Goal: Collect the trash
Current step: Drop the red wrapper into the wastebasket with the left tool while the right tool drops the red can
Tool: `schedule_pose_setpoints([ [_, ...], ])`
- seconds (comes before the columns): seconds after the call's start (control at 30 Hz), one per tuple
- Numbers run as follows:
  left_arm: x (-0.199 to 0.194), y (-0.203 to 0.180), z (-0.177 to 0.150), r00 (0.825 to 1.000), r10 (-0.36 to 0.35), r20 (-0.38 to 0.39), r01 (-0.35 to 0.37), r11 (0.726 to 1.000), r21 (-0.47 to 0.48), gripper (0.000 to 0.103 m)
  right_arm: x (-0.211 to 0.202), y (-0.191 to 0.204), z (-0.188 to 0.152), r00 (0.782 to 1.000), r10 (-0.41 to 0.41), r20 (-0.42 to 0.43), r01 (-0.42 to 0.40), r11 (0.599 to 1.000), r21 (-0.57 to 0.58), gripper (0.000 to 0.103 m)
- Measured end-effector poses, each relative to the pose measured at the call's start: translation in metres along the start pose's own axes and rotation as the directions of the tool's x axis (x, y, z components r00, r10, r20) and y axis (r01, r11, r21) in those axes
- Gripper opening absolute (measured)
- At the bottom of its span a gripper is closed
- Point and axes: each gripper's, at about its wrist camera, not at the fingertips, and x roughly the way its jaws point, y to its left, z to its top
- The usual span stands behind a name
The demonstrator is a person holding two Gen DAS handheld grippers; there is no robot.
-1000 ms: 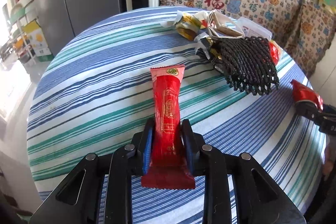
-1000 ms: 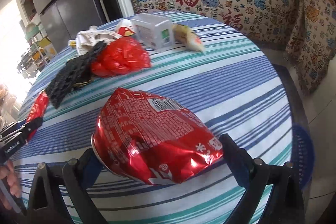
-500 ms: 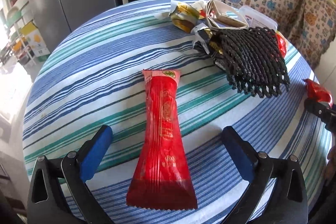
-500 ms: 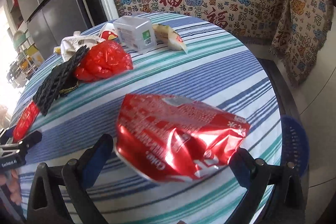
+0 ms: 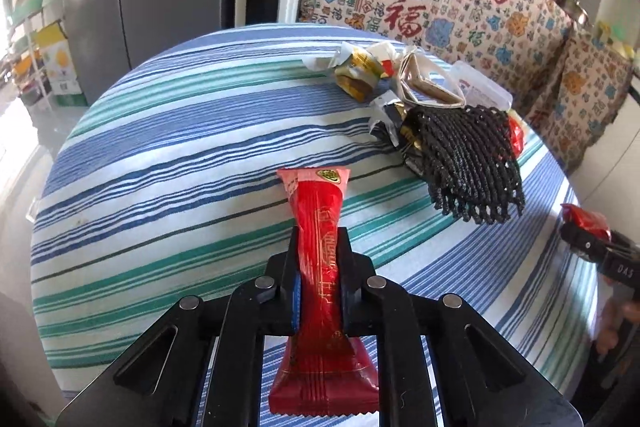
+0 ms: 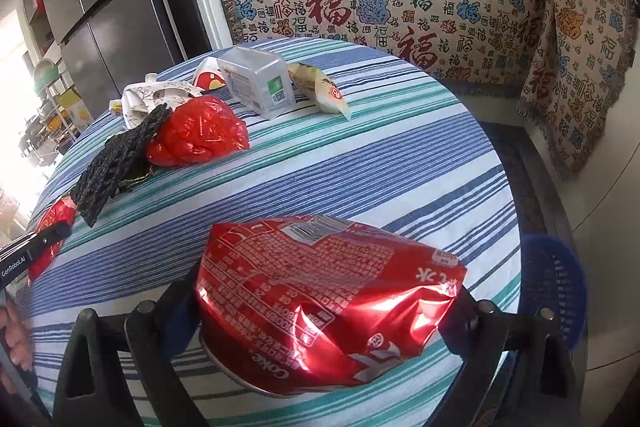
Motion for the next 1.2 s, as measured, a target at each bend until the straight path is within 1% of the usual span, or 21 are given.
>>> schedule_pose_setpoints([
  [0.2, -0.016, -0.004, 0.003, 0.999, -0.025, 0.040, 0.025, 1.000, -0.008, 0.011, -0.020, -0.003, 0.003, 0.999, 0.035, 0.022, -0.035, 0.999, -0.020, 0.098],
  [0.3, -0.024, -0.015, 0.005, 0.998, -0.037, 0.052, 0.037, 0.999, 0.005, 0.010, -0.033, -0.009, 0.003, 0.998, 0.047, 0.040, -0.046, 0.999, -0.024, 0.098],
  [0.47, -0.042, -0.053, 0.010, 0.992, -0.100, 0.073, 0.095, 0.993, 0.067, 0.010, -0.053, -0.035, 0.000, 0.997, 0.045, 0.059, -0.046, 0.999, 0.012, 0.098],
  [0.57, -0.046, -0.084, 0.012, 0.984, -0.172, 0.056, 0.166, 0.982, 0.095, 0.010, -0.064, -0.057, 0.000, 0.997, 0.031, 0.069, -0.034, 0.998, 0.045, 0.098],
  [0.67, -0.047, -0.121, 0.015, 0.968, -0.251, 0.023, 0.246, 0.962, 0.119, 0.009, -0.080, -0.084, 0.001, 0.996, 0.003, 0.087, -0.010, 0.997, 0.075, 0.098],
  [0.73, -0.049, -0.153, 0.018, 0.956, -0.293, 0.007, 0.289, 0.944, 0.160, 0.009, -0.093, -0.106, 0.001, 0.995, -0.027, 0.101, 0.018, 0.996, 0.088, 0.098],
  [0.9, -0.052, -0.240, 0.025, 0.920, -0.392, -0.031, 0.385, 0.884, 0.263, 0.009, -0.122, -0.171, 0.001, 0.986, -0.121, 0.112, 0.106, 0.986, 0.132, 0.098],
  [1.0, -0.045, -0.293, 0.030, 0.899, -0.434, -0.058, 0.429, 0.848, 0.311, 0.009, -0.132, -0.208, -0.002, 0.979, -0.176, 0.100, 0.162, 0.977, 0.136, 0.098],
  [1.1, -0.030, -0.342, 0.031, 0.874, -0.474, -0.108, 0.482, 0.814, 0.325, 0.009, -0.138, -0.243, -0.003, 0.974, -0.209, 0.084, 0.196, 0.970, 0.145, 0.098],
  [1.2, -0.009, -0.389, 0.030, 0.861, -0.486, -0.149, 0.506, 0.788, 0.350, 0.009, -0.136, -0.273, -0.004, 0.972, -0.224, 0.076, 0.210, 0.965, 0.160, 0.098],
])
